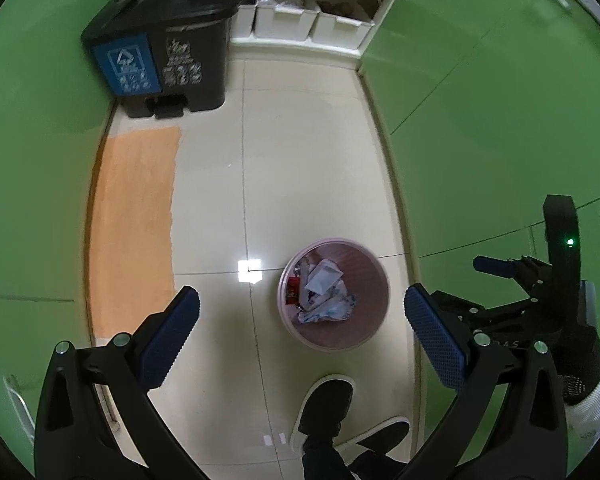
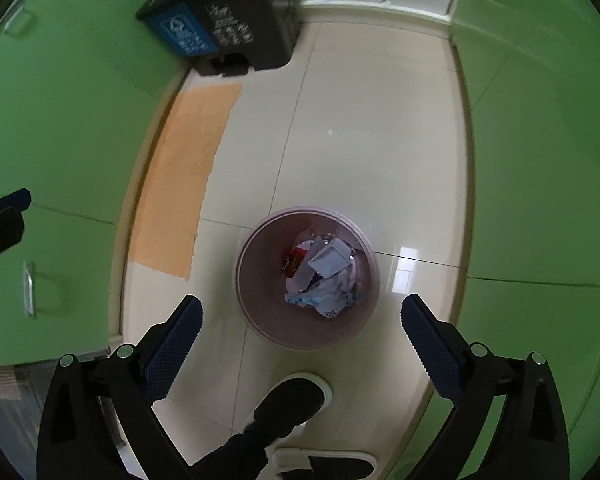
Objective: Collect trash
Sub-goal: 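Move both tools back over the counter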
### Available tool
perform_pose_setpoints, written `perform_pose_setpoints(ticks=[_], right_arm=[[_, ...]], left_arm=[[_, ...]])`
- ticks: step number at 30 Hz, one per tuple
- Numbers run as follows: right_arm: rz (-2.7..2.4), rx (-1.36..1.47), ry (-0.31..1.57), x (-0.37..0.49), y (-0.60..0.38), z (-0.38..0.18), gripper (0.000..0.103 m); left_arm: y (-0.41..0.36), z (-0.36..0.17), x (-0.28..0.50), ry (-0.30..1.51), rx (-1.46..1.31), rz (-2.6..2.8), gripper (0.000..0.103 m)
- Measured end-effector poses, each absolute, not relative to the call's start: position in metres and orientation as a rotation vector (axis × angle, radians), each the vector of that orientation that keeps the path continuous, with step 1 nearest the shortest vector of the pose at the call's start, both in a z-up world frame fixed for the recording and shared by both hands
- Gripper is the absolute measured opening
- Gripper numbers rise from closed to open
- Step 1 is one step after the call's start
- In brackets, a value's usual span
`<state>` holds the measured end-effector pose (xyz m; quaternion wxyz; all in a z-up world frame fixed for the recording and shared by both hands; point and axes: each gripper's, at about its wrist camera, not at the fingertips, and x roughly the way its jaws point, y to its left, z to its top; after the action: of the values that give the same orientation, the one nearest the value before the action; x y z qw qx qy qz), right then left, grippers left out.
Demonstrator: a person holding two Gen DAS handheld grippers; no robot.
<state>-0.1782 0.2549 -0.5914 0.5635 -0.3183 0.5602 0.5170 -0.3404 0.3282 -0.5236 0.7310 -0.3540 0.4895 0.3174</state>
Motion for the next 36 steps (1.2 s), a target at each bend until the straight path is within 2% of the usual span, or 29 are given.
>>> perform_pose_setpoints(ticks=[6, 16, 22, 28, 36], right_arm=[[1.190, -0.674, 1.270, -0.162, 0.228, -0.492, 0.096], [1.174, -0.473, 1.166, -0.138, 0.159, -0.283, 0.097], [1.090, -0.332, 1.095, -0.107, 0.088, -0.189, 0.097], [0.912, -0.190, 1.018, -0.061, -0.006, -0.137, 0.097], [0.611, -0.036, 0.962, -0.001, -0.137, -0.110, 0.097]], left_arm=[[0.315, -0.450, -0.320, 1.057, -0.739, 0.677, 0.100], [0.271, -0.279, -0.279, 1.005, -0.634, 0.596, 0.100], [0.233, -0.190, -0.230, 0.964, -0.538, 0.491, 0.100], [0.195, -0.127, -0.174, 0.915, -0.424, 0.408, 0.100], [0.123, -0.080, -0.088, 0.857, -0.304, 0.200, 0.100]])
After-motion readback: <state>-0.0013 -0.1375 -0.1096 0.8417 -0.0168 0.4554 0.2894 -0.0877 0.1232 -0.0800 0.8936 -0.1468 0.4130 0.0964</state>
